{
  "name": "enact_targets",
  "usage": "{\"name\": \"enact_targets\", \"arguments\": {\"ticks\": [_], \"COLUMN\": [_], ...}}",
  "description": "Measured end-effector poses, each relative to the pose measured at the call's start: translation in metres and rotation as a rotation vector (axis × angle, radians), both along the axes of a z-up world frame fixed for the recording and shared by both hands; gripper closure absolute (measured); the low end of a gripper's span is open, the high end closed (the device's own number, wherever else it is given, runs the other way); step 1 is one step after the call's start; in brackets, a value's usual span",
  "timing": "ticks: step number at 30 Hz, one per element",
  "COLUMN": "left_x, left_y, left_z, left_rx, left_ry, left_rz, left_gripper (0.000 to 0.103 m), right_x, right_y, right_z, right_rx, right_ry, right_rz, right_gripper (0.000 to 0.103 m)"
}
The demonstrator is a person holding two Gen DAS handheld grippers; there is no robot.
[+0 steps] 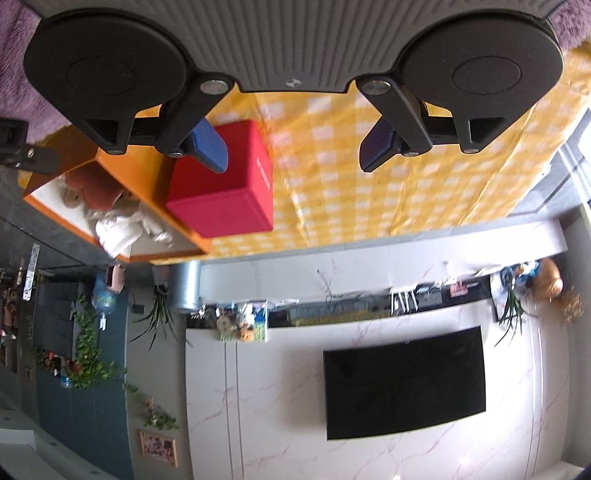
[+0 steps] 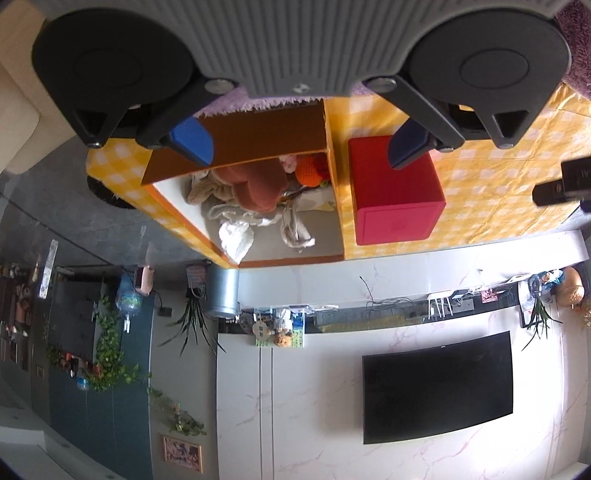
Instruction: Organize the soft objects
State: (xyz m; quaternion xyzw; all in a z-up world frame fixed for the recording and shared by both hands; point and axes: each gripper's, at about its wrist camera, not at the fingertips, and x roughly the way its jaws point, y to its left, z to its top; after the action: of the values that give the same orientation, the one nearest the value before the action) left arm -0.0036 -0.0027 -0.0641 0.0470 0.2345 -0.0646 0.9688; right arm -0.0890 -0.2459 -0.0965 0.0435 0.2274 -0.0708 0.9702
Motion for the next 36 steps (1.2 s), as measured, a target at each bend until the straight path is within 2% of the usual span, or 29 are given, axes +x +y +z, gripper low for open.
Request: {"name": "enact_targets", "arguments": {"ticks": [4,7,36], "left_x": [0.004,0.002,-0.012], "left_y": [0.003,0.003,-0.006], "left_z": [-0.011,-0.014,0.0], "left_rx": [0.019,0.019,0.031], "left_ry": [0.075,0.095,0.084], "left_rz": [0.024,0.029,0.009], "left_gripper": [0.008,0.008,0.008], "right_x": [0.011,0.014,0.011], "right_y": [-0.005,-0.004,0.001], "right_z": [-0.009,-0.013,-0.012], "right_rx": [0.033,0.028,-0.003], "right_ry": [0.046,0.058,0.048], "right_rz": [-0.007,-0.006,-0.017], "right_gripper": [0.004,0.004,0.004]}}
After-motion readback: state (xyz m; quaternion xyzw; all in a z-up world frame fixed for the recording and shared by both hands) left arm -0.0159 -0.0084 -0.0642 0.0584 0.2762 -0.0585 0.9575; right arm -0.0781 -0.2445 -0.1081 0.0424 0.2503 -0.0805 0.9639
